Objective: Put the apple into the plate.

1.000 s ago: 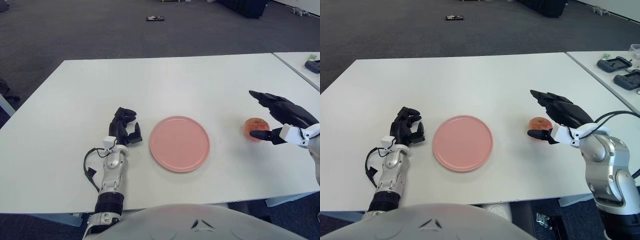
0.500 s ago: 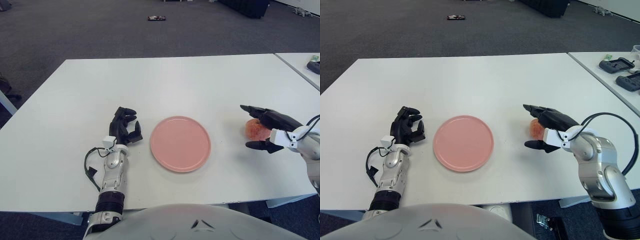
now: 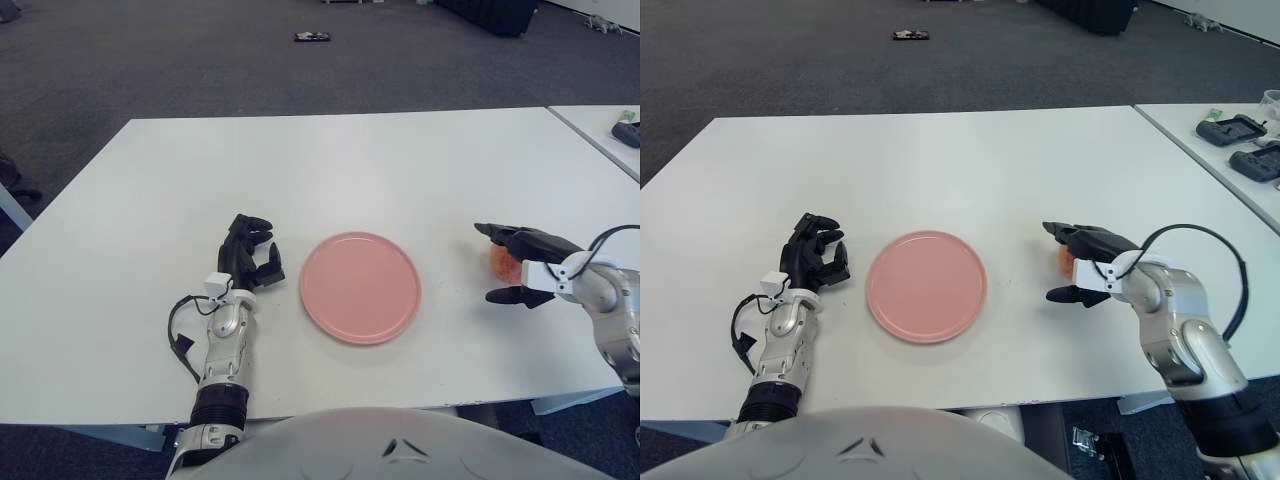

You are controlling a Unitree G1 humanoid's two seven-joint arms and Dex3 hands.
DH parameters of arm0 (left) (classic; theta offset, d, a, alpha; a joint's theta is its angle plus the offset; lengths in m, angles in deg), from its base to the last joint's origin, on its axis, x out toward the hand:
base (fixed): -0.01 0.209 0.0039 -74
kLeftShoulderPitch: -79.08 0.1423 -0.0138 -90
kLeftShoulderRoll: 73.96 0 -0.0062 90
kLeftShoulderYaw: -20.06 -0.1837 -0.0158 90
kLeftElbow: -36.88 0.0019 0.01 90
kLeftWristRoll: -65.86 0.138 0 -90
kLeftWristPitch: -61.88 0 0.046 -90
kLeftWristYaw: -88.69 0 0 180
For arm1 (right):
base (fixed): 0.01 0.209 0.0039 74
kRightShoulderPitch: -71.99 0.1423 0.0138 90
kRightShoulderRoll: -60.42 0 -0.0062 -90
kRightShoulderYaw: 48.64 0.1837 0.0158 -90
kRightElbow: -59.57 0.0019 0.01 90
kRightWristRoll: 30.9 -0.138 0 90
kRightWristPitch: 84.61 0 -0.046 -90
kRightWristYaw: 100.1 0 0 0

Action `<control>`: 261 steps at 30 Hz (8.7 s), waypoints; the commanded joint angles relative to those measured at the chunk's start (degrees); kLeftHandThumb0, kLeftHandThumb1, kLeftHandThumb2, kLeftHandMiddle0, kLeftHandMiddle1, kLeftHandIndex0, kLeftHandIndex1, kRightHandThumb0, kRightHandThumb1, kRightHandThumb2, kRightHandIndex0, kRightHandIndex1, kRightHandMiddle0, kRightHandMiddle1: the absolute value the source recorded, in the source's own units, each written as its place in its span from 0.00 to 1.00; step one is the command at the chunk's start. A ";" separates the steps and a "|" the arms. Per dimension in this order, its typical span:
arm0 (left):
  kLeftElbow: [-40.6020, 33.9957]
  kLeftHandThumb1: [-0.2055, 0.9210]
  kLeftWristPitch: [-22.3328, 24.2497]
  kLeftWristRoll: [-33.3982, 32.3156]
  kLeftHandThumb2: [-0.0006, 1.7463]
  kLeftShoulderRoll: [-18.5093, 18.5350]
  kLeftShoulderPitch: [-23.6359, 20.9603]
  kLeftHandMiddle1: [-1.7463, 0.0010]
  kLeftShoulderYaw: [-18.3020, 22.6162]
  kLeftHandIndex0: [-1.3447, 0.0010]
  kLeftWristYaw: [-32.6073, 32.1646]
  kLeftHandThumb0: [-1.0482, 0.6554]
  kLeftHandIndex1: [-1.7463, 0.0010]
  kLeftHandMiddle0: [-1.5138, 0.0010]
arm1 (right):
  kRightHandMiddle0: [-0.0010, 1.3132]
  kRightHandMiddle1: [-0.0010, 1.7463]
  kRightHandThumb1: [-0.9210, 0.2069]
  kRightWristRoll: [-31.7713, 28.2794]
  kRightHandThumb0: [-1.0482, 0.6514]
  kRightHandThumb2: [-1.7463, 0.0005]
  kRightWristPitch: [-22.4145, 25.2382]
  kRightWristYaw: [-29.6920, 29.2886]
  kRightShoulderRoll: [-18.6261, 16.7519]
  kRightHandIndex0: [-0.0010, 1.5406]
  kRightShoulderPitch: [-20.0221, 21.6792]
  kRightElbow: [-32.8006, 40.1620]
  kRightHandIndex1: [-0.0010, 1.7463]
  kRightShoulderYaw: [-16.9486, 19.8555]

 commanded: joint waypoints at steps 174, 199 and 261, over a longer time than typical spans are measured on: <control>-1.39 0.44 4.17 2.22 0.78 1.23 3.64 0.00 0.13 0.70 -2.63 0.61 0.00 0.59 | 0.00 0.01 0.24 -4.08 0.00 0.63 -28.56 -27.84 4.74 0.00 -2.53 -5.44 0.01 7.15; -1.86 0.44 4.09 2.27 0.79 1.32 4.00 0.00 0.07 0.70 -2.56 0.61 0.00 0.59 | 0.00 0.00 0.14 -3.11 0.00 0.78 -3.27 -6.12 2.59 0.00 -8.40 12.17 0.00 9.53; -1.28 0.40 3.63 0.68 0.82 1.01 4.37 0.00 1.19 0.67 -1.62 0.61 0.00 0.56 | 0.00 0.29 0.34 2.40 0.07 0.52 -17.46 -26.78 -0.16 0.00 14.61 -45.24 0.19 -8.08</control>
